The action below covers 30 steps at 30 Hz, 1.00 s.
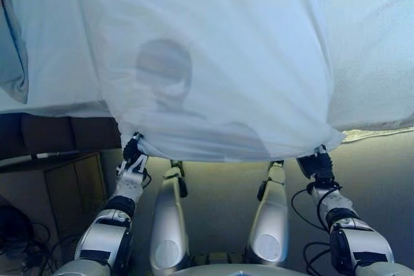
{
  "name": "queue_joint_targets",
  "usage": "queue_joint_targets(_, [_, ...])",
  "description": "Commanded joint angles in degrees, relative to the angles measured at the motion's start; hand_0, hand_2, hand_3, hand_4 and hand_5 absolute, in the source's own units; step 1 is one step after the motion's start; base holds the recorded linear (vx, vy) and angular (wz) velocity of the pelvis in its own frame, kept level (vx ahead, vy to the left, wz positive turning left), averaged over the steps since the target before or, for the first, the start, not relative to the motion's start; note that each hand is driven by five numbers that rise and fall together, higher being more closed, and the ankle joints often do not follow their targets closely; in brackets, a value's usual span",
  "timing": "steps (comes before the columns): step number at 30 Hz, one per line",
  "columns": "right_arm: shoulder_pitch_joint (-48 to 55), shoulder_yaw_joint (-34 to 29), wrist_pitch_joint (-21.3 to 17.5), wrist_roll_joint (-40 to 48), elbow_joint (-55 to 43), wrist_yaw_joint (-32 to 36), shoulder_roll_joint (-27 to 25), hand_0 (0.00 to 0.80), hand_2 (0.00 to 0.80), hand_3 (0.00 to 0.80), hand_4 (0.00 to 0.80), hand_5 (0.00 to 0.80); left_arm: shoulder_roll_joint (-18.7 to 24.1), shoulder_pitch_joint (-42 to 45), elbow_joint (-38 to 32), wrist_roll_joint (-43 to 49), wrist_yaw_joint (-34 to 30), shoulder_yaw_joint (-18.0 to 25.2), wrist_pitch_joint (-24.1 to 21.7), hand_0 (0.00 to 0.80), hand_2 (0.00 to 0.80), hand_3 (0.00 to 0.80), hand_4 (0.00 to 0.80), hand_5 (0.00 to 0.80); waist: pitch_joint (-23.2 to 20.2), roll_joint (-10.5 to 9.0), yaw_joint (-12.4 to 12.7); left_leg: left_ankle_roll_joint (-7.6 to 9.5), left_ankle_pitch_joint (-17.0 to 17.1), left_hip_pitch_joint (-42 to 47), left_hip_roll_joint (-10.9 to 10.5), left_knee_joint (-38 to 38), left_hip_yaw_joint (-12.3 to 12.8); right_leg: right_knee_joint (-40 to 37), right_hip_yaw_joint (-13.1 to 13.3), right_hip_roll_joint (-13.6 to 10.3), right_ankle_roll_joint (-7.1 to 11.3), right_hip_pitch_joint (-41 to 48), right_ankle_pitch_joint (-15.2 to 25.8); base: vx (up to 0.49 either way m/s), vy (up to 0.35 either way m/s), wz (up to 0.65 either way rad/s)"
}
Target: Make the bed neatly
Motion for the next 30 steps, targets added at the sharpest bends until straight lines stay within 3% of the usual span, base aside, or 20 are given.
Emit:
queue_joint_targets(1, [5.4,-4.8,-3.8,5.9,4.5,-3.2,-8.5,0.8,0.8,0.8,0.8,0.8,8.2,-5.1,2.5,2.1,-0.2,9.0,-4.1,0.8,0.8,0.8,0.8,0.8,1.8,2.94,-0.6,2.06,7.2,-4.0,-3.0,-3.7,1.7,4.2,2.4,1.2,-1.31,-5.9,1.5,-0.046,-0.051,0.02])
queue_joint_targets(6, [3.6,-4.6,-4.5,7.8,5.1,-6.4,-8.1,0.8,0.8,0.8,0.8,0.8,4.5,-4.9,4.1,3.0,-1.0,7.4,-4.5,0.8,0.8,0.8,0.8,0.8,1.8,3.05,0.2,2.37,8.2,-8.6,-3.2,-3.7,0.5,5.0,2.3,1.6,-1.32,-10.1,1.1,-0.027,-0.022,0.06])
queue_joint_targets(10, [6.0,-6.1,-3.9,9.3,6.1,-9.7,-7.5,0.8,0.8,0.8,0.8,0.8,1.6,-3.2,4.3,-4.7,-2.1,8.8,-3.1,0.8,0.8,0.8,0.8,0.8,1.8,2.39,0.4,2.34,7.9,-12.0,-2.8,-2.2,-0.1,6.0,2.5,2.1,-1.41,-13.1,0.6,-0.003,-0.001,0.01])
queue_joint_targets(12, [8.2,-7.3,-3.7,11.0,6.9,-12.6,-6.0,0.8,0.8,0.8,0.8,0.8,-0.6,-1.1,5.1,-4.2,-2.1,8.8,-3.1,0.8,0.8,0.8,0.8,0.8,1.8,1.87,0.3,2.55,7.8,-13.8,-2.7,-1.5,-0.3,6.6,2.5,2.4,-1.37,-14.5,0.4,-0.006,-0.016,0.01])
queue_joint_targets(15, [11.9,-8.1,-3.4,14.0,7.5,-13.8,-3.7,0.8,0.8,0.8,0.8,0.8,-3.8,0.6,5.0,-0.8,0.7,7.7,-4.5,0.8,0.8,0.8,0.8,0.8,1.8,0.96,0.3,2.9,7.9,-15.6,-2.5,-0.9,-0.4,6.9,2.5,3.0,-1.35,-15.8,0.4,-0.017,-0.071,0.07])
queue_joint_targets(18, [13.8,-8.2,-1.8,14.9,8.9,-14.7,-3.6,0.8,0.8,0.8,0.8,0.8,-3.6,0.9,6.9,0.1,4.0,8.2,-3.1,0.8,0.8,0.8,0.8,0.8,1.8,-0.21,0.1,3.14,7.7,-16.9,-2.3,0.1,-0.3,7.0,2.4,3.6,-1.58,-16.4,0.4,-0.021,-0.064,0.04])
queue_joint_targets(19, [14.4,-8.3,-1.3,15.5,9.2,-16.2,-3.7,0.59,0.59,0.59,0.59,0.59,-3.0,0.8,7.7,1.0,4.9,8.5,-2.0,0.8,0.8,0.8,0.8,0.8,1.8,-0.66,0.0,3.18,7.6,-17.1,-2.1,0.3,-0.3,6.9,2.3,3.7,-1.54,-16.3,0.4,-0.011,-0.066,-0.01])
queue_joint_targets(20, [14.8,-8.3,-0.9,16.2,9.6,-17.3,-3.8,0.044,0.044,0.044,0.044,0.044,-2.5,0.7,8.3,1.8,5.9,8.6,-0.9,0.533,0.533,0.533,0.533,0.533,1.8,-0.95,0.0,3.22,7.6,-17.2,-2.0,0.3,-0.2,6.9,2.1,3.8,-1.52,-16.2,0.5,-0.009,-0.061,-0.02])
queue_joint_targets(21, [15.3,-8.5,-0.6,16.7,10.2,-18.1,-4.1,0.0,0.0,0.0,0.0,0.0,-2.1,0.6,9.0,3.0,6.7,8.6,0.0,0.0,0.0,0.0,0.0,0.0,1.8,-1.13,0.0,3.24,7.6,-17.1,-1.9,0.3,-0.1,6.8,2.0,3.8,-1.47,-16.0,0.5,-0.005,-0.059,-0.02])
queue_joint_targets(25, [16.9,-9.0,0.8,17.9,12.3,-19.1,-5.9,0.0,0.0,0.0,0.0,0.0,0.4,1.2,11.7,3.3,8.0,8.5,1.4,0.0,0.0,0.0,0.0,0.0,1.8,-1.11,0.4,3.27,6.8,-15.5,-1.5,0.4,0.0,6.8,1.2,3.6,-1.22,-14.0,0.2,0.019,-0.05,0.01])
queue_joint_targets(30, [17.5,-11.7,0.6,19.7,13.6,-22.2,-7.8,0.0,0.0,0.0,0.0,0.0,3.7,3.3,14.0,2.5,7.6,11.4,3.9,0.0,0.0,0.0,0.0,0.0,1.8,-0.25,0.8,3.11,7.0,-13.1,-1.6,-0.3,0.0,6.5,0.5,2.9,-1.12,-11.7,0.5,-0.005,-0.015,0.02])
